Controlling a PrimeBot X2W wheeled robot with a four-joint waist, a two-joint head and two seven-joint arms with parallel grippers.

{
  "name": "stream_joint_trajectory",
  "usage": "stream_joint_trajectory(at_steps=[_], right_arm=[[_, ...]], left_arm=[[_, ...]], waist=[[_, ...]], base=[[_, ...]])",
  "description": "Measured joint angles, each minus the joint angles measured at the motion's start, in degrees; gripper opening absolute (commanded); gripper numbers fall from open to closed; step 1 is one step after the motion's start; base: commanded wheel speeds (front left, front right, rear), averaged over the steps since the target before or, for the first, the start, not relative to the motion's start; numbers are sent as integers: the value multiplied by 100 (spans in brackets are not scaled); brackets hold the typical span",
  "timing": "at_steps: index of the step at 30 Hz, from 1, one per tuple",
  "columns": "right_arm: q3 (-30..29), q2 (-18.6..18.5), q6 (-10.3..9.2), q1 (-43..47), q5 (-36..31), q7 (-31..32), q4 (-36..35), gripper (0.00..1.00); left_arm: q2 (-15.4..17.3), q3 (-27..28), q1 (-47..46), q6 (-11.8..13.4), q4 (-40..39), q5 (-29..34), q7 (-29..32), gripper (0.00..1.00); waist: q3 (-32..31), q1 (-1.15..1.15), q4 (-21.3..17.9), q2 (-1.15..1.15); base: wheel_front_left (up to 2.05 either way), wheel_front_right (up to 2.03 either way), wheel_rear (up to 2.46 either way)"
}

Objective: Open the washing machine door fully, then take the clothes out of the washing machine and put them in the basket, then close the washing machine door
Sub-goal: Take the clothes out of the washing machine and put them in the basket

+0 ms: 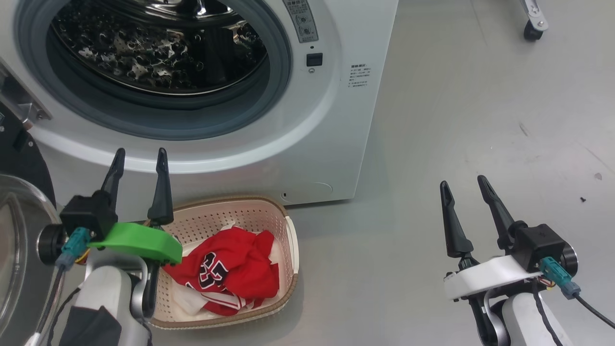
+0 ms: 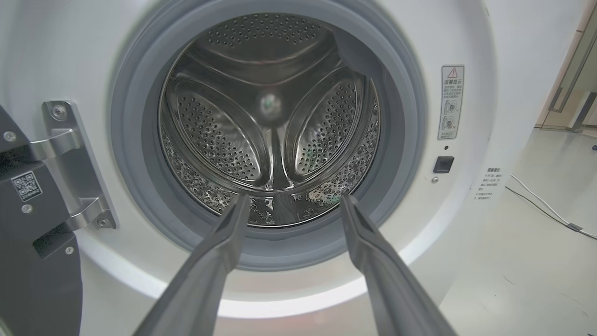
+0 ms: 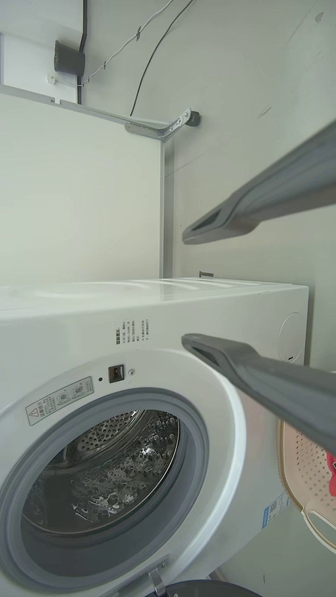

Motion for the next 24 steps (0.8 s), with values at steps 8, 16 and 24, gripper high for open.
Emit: stream_joint_trajectory(at_steps=[8, 16, 24], right_arm=[[-71, 14, -2, 346, -9, 0, -4, 100], [-114, 23, -9, 577, -62, 0, -4, 100], [-107, 29, -15, 851, -79, 0, 2, 100]], left_arm=[[1, -67, 919, 121, -447, 100, 0, 100], [4, -188, 1697, 196, -747, 182, 0, 100], [5, -282, 2266, 335, -1112, 200, 0, 100]], waist=[[-349, 0, 90, 0], [-612, 0, 159, 0], [-856, 0, 205, 0]], base=[[0, 0, 0], [0, 0, 0], [0, 0, 0]])
